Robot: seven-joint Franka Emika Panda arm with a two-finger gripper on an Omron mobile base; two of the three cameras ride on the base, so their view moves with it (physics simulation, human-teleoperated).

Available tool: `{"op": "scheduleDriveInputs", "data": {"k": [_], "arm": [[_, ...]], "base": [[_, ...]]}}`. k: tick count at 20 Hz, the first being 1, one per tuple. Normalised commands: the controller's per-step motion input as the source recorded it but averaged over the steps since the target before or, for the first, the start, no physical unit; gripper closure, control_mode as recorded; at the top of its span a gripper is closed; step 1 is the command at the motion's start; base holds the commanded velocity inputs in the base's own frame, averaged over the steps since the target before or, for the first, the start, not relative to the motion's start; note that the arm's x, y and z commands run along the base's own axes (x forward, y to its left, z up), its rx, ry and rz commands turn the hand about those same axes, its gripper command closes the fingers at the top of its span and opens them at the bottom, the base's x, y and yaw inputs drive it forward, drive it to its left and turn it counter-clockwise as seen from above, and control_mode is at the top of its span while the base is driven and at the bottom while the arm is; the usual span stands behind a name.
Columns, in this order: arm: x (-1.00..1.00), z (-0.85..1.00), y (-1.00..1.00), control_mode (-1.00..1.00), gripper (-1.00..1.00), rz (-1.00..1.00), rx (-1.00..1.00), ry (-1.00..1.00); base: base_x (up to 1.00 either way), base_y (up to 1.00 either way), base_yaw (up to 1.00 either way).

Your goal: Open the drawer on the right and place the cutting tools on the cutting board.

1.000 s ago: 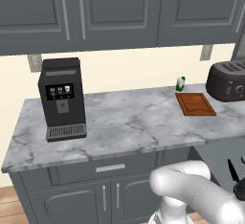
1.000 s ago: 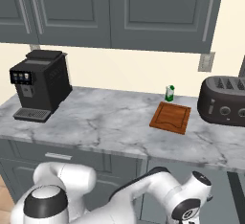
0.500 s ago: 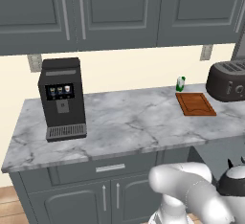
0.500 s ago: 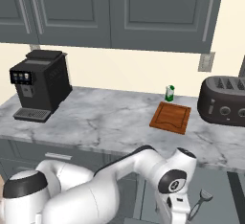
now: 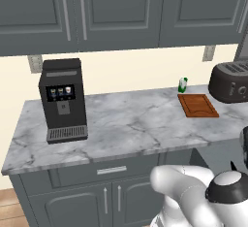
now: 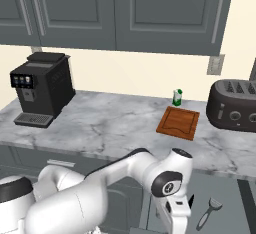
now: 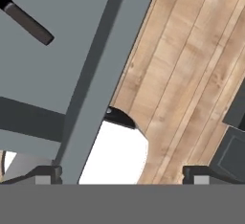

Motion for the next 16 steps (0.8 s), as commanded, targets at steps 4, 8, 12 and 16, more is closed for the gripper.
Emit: {"op": "scheduleDriveInputs", "data": {"k": [4, 8, 12, 16], "arm": [[0.02, 0.05, 0.02, -1.00, -1.00, 0.12, -0.01, -0.09], [0.00, 0.09, 0.00, -1.00, -1.00, 0.20, -0.01, -0.03], [0.00, 0.11, 0.00, -1.00, -1.00, 0.22, -0.03, 0.00], [0.00, 0.08, 0.00, -1.00, -1.00, 0.18, -0.02, 0.00]], "base": [[0.00, 0.00, 0.00], [0.00, 0.00, 0.00], [0.00, 0.00, 0.00], [0.00, 0.00, 0.00]]}}
